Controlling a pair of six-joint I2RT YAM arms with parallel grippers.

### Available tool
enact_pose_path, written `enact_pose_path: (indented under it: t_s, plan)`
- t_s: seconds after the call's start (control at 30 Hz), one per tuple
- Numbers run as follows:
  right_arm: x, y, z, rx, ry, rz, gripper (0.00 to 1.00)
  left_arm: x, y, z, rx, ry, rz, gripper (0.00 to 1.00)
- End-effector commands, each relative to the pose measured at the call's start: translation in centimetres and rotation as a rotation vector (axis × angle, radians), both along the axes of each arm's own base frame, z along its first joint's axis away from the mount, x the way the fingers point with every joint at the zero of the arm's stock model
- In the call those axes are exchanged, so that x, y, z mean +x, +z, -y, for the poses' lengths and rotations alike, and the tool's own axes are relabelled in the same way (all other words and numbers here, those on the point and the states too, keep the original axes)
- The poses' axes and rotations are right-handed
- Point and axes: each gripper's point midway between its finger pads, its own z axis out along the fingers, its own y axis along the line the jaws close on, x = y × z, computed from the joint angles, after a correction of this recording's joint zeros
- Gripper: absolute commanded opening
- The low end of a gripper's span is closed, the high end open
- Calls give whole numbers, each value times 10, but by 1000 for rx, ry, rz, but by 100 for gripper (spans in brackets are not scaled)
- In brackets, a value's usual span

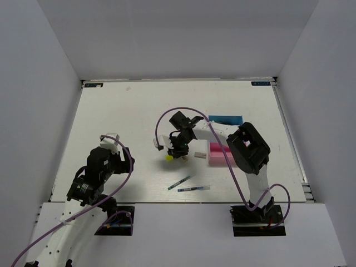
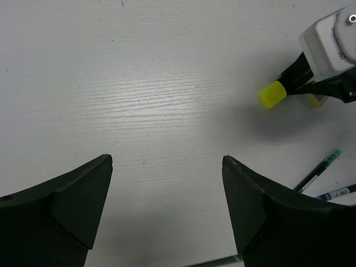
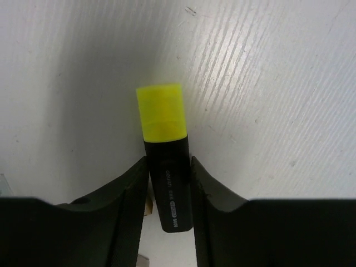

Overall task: Sort the stationery into containers
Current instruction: Pick up the stationery from the center of the board, then place the stationery in the storage box.

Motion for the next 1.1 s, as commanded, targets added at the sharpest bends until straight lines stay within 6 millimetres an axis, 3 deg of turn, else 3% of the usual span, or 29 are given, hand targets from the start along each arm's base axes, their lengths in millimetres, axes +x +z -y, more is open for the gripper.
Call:
enact_pose_path:
  t_s: [0.0,0.03,0.1,0.2,0.3,0.33,0.4,0.47,0.6,0.67,0.73,0.77,0.83,0.9,1.0,1.07]
  plan:
    - [-8,-37,21,-119,11,9,37,1,5,3,-8,-13,17,90]
    - [-10,-40,24,-129,11,3,24,1,3,2,-5,-9,13,90]
    - [-7,-41,23,-127,-10,16,10,2,4,2,-6,-6,16,90]
    - [-10,-39,26,-136,-50,5,0,2,3,2,-7,-9,14,90]
    - [-3,-16,16,-86,-127,11,0,2,3,2,-6,-11,13,90]
    - [0,5,11,-48,-161,28,0,1,2,3,-5,-14,10,90]
    - [6,23,3,-15,-189,39,0,2,2,2,-3,-10,12,90]
    - [11,57,-1,48,-238,66,0,2,1,2,-2,-10,9,90]
    - [21,111,3,124,-297,150,0,1,2,2,-3,-13,12,90]
    - [29,133,16,133,-348,225,0,1,1,2,-2,-13,7,90]
    - [42,136,33,112,-401,290,0,1,1,3,-2,-15,6,90]
    - [48,155,43,129,-428,349,0,1,1,3,-5,-16,7,90]
    - [58,157,58,113,-465,404,0,1,0,4,-5,-20,3,90]
    - [75,175,83,86,-516,544,0,1,2,4,-9,-22,8,90]
    - [95,186,124,23,-577,682,0,0,0,5,-10,-27,0,90]
    - [105,180,156,-44,-613,727,0,0,0,8,-16,-39,-1,90]
